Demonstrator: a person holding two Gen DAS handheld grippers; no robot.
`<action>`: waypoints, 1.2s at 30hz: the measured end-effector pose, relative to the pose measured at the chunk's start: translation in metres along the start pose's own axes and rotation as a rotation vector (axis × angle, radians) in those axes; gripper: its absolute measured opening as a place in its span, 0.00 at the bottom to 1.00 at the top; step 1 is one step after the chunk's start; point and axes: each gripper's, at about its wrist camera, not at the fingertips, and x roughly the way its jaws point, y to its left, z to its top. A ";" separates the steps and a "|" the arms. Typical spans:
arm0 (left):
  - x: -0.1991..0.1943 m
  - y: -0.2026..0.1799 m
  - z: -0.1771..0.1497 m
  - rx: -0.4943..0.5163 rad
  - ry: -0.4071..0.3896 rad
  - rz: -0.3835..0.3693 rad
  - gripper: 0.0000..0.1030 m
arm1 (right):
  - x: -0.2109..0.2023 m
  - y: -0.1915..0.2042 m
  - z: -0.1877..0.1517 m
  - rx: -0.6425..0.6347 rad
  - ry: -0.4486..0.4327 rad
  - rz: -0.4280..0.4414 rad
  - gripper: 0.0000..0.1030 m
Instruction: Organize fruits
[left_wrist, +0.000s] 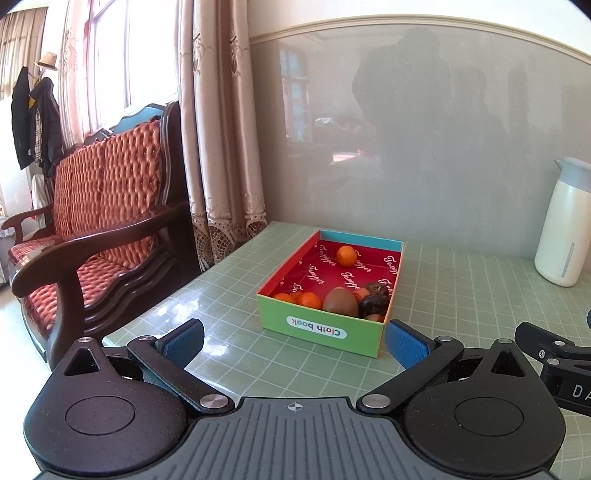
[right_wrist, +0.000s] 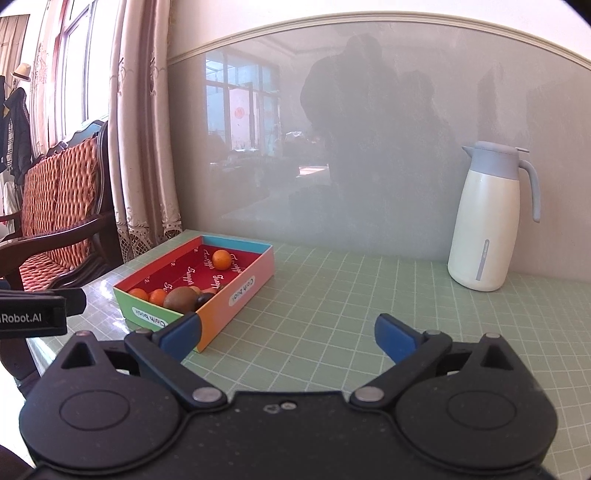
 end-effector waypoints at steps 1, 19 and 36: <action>0.000 0.000 0.000 0.000 0.001 0.000 1.00 | 0.000 0.000 0.000 0.002 0.000 0.000 0.97; 0.000 0.000 -0.002 -0.008 0.008 -0.003 1.00 | 0.000 0.001 0.000 0.002 -0.001 0.013 0.98; 0.001 -0.003 -0.005 0.006 -0.003 -0.017 1.00 | -0.001 -0.001 -0.002 0.005 -0.002 0.025 0.98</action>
